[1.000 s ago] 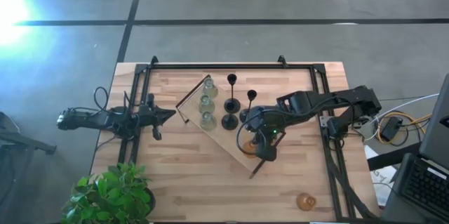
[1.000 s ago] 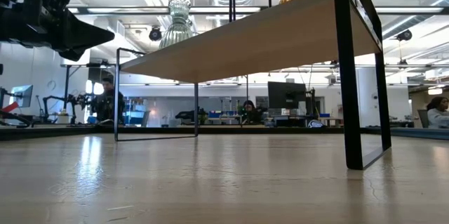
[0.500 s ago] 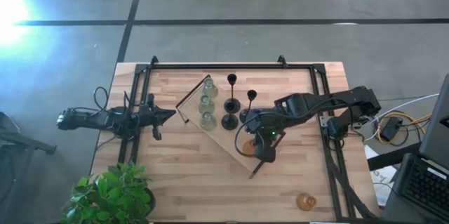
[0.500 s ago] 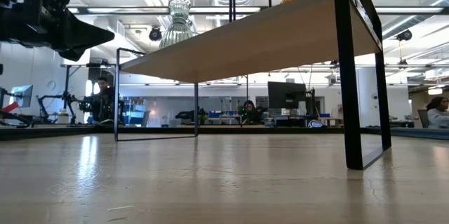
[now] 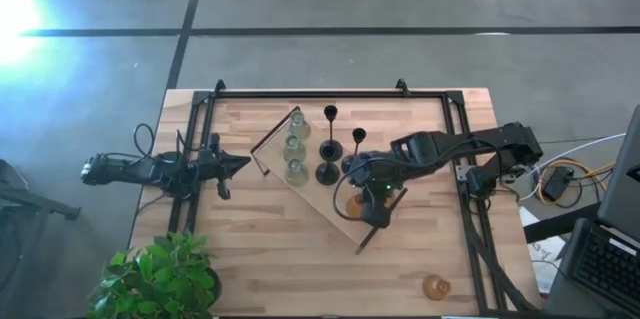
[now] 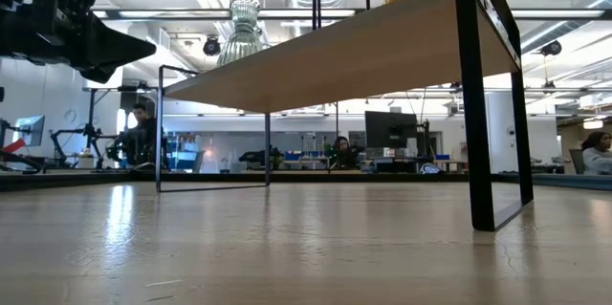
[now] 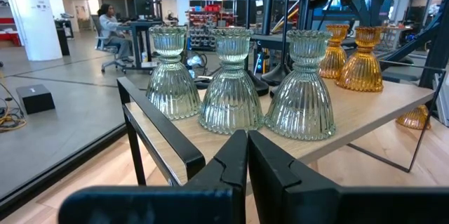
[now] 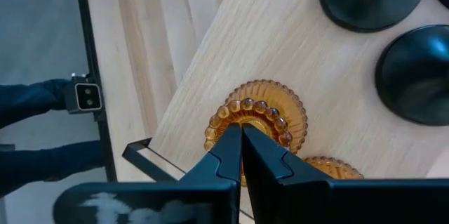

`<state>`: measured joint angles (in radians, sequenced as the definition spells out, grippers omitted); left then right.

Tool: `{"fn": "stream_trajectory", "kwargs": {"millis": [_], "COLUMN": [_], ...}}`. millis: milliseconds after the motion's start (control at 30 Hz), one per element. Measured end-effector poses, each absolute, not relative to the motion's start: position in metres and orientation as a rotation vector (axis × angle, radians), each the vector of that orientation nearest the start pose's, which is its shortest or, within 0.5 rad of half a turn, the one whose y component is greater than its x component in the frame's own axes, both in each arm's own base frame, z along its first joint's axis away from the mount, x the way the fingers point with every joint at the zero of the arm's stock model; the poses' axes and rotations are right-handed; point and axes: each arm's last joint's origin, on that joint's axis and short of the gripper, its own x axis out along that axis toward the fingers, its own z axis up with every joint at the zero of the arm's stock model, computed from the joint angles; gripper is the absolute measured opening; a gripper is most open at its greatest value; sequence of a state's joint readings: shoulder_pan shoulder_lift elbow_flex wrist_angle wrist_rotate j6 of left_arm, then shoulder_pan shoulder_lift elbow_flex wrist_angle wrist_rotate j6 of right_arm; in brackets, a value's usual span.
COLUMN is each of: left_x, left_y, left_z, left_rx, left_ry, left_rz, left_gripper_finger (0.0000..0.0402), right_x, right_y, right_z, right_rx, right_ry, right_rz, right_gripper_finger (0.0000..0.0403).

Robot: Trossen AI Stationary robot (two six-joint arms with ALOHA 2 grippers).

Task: Pick & Place candle stick holders
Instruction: Put the top orange candle holder on the shelf

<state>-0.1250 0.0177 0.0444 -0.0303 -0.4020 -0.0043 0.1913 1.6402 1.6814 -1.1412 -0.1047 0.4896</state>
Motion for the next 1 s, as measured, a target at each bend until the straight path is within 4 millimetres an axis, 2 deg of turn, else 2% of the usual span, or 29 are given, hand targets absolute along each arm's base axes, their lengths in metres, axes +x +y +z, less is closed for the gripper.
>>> {"fn": "stream_trajectory", "kwargs": {"millis": [1000], "left_x": [0.0944], "left_y": [-0.0005], "left_z": [0.1744], "left_rx": [-0.003], "left_ry": [0.003], "left_rz": [0.277], "left_gripper_finger": [0.0019], "right_x": [0.3193], "right_y": [0.0577], "right_z": [0.3502], "right_rx": [0.338], "right_ry": [1.122], "right_rz": [-0.061], "right_gripper_finger": [0.0008]}}
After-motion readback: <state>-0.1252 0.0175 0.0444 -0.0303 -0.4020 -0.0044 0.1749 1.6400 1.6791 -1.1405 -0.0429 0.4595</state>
